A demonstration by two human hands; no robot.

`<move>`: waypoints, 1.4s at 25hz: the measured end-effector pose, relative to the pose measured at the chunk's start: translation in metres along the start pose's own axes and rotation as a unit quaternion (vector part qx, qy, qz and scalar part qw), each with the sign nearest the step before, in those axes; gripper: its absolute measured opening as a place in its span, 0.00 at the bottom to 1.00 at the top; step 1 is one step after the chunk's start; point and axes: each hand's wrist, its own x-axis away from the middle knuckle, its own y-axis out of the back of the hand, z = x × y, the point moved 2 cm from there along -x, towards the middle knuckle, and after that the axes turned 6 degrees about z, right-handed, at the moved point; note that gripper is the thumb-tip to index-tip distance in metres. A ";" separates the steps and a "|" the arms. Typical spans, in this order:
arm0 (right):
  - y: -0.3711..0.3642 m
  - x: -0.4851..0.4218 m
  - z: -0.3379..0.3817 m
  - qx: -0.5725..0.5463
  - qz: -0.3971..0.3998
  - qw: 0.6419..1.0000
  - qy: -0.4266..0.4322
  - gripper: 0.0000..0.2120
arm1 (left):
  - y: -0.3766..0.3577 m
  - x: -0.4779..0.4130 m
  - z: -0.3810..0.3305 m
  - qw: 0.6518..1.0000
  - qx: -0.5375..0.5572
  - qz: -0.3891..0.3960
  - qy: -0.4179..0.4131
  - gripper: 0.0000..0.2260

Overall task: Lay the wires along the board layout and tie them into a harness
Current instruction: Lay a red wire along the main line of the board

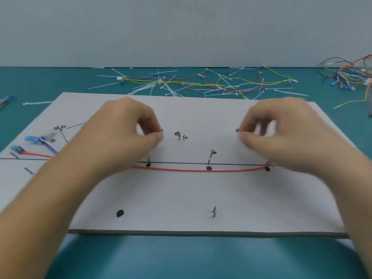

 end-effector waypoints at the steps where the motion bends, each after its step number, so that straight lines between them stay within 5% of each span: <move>1: -0.011 0.002 0.012 -0.010 0.010 0.999 0.038 0.02 | 0.005 -0.001 0.006 1.000 -0.003 0.011 0.014 0.04; 5: -0.049 0.003 0.030 0.027 0.093 0.991 0.096 0.07 | 0.014 -0.002 0.020 0.993 -0.022 0.107 0.045 0.05; 13: -0.053 -0.004 0.026 -0.015 0.078 0.993 0.090 0.06 | 0.017 0.002 0.021 0.971 -0.040 0.234 0.007 0.02; 22: -0.051 -0.007 0.026 -0.012 0.101 0.991 0.091 0.08 | 0.010 0.004 0.009 0.985 -0.070 0.156 -0.011 0.07; 35: -0.004 -0.004 -0.018 0.010 0.161 0.987 -0.021 0.08 | -0.027 0.007 -0.031 0.986 -0.031 0.094 -0.131 0.06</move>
